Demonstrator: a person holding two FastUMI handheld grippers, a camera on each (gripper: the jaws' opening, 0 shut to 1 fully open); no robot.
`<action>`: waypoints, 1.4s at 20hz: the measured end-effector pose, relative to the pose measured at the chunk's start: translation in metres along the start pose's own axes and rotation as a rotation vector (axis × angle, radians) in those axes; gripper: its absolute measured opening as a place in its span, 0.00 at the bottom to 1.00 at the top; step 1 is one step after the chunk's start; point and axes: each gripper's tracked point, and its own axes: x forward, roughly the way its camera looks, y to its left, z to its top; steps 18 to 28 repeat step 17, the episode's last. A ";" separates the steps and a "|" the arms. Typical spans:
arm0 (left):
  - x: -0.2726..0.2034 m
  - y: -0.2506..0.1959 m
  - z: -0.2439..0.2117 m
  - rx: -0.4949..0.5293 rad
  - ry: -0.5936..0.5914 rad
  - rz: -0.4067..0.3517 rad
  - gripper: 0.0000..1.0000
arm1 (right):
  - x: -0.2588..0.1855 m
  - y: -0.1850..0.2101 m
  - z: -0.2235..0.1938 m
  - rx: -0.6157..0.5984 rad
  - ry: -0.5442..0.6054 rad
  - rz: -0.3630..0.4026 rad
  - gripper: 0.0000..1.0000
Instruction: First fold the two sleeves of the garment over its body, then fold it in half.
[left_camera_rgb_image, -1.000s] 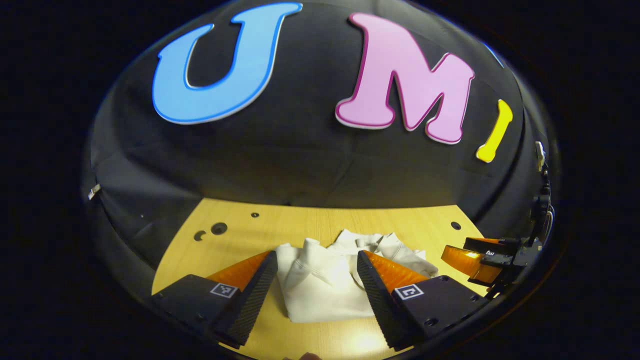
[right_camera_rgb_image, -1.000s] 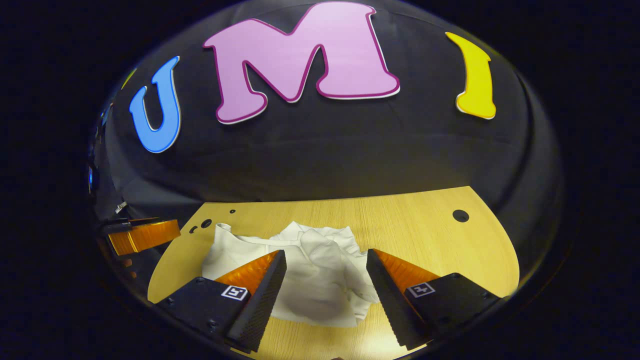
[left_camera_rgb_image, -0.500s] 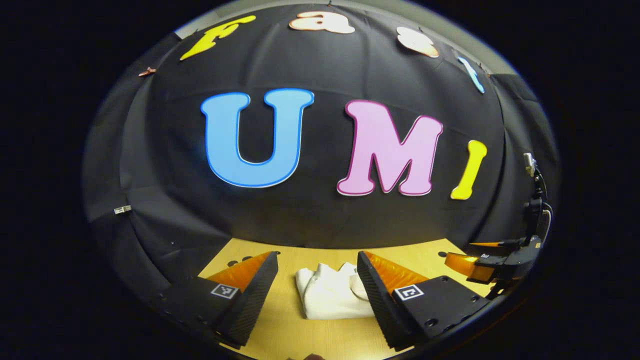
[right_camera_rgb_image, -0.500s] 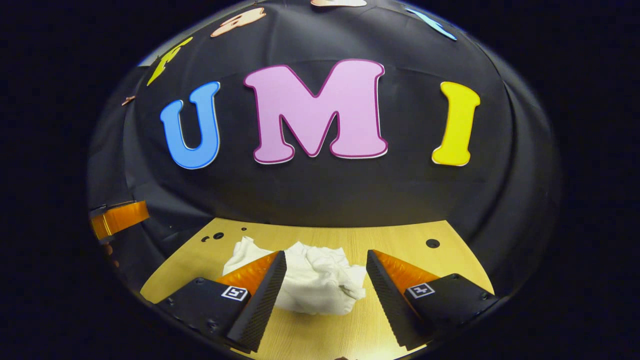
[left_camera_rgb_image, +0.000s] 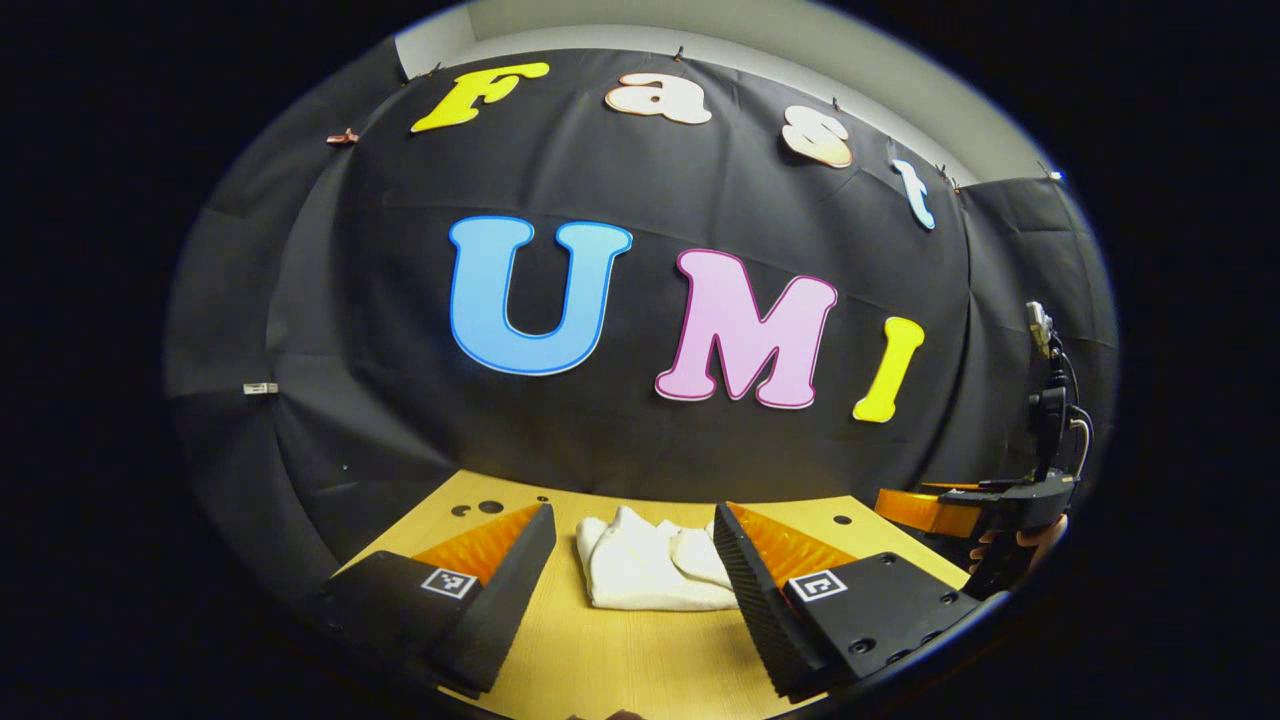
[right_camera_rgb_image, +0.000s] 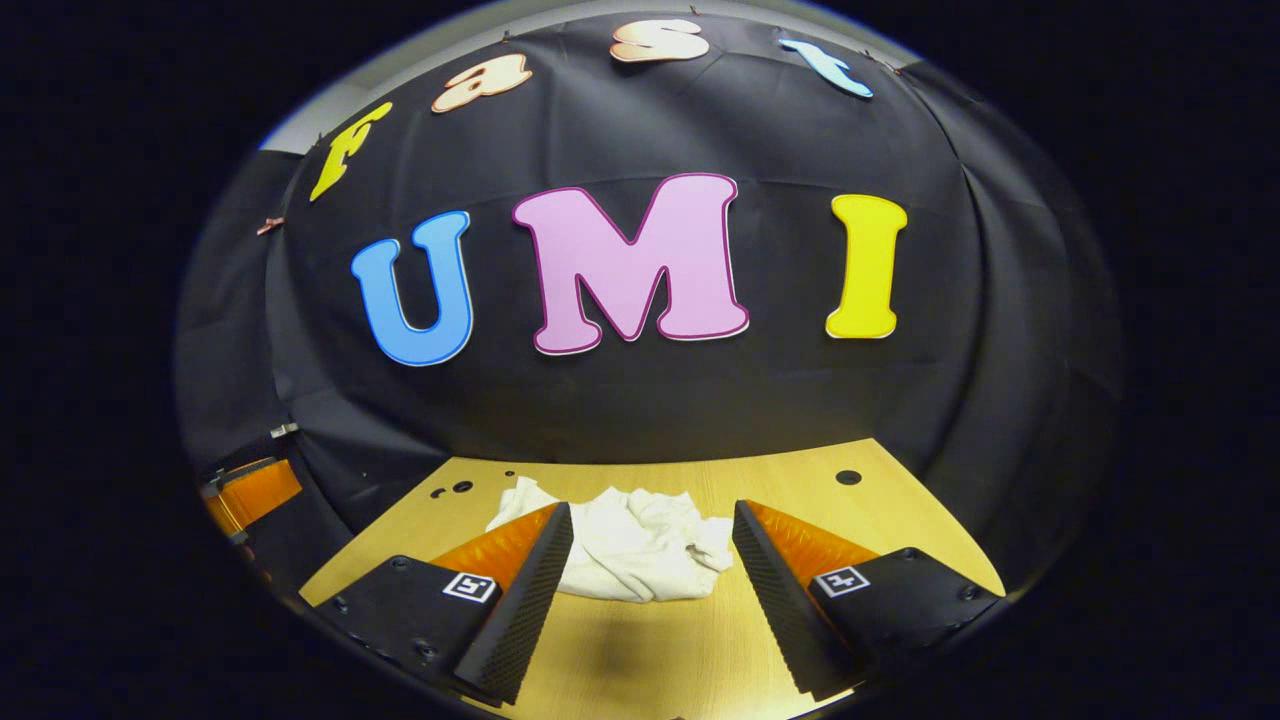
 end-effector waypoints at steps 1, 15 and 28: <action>-0.007 0.000 -0.007 0.004 0.011 -0.001 0.98 | -0.006 -0.002 -0.008 -0.016 0.003 -0.010 0.98; -0.036 -0.007 -0.061 -0.002 0.107 -0.036 0.98 | -0.036 -0.005 -0.036 0.015 0.059 -0.040 0.98; -0.034 -0.005 -0.064 -0.009 0.116 -0.037 0.98 | -0.036 -0.004 -0.038 0.008 0.071 -0.043 0.98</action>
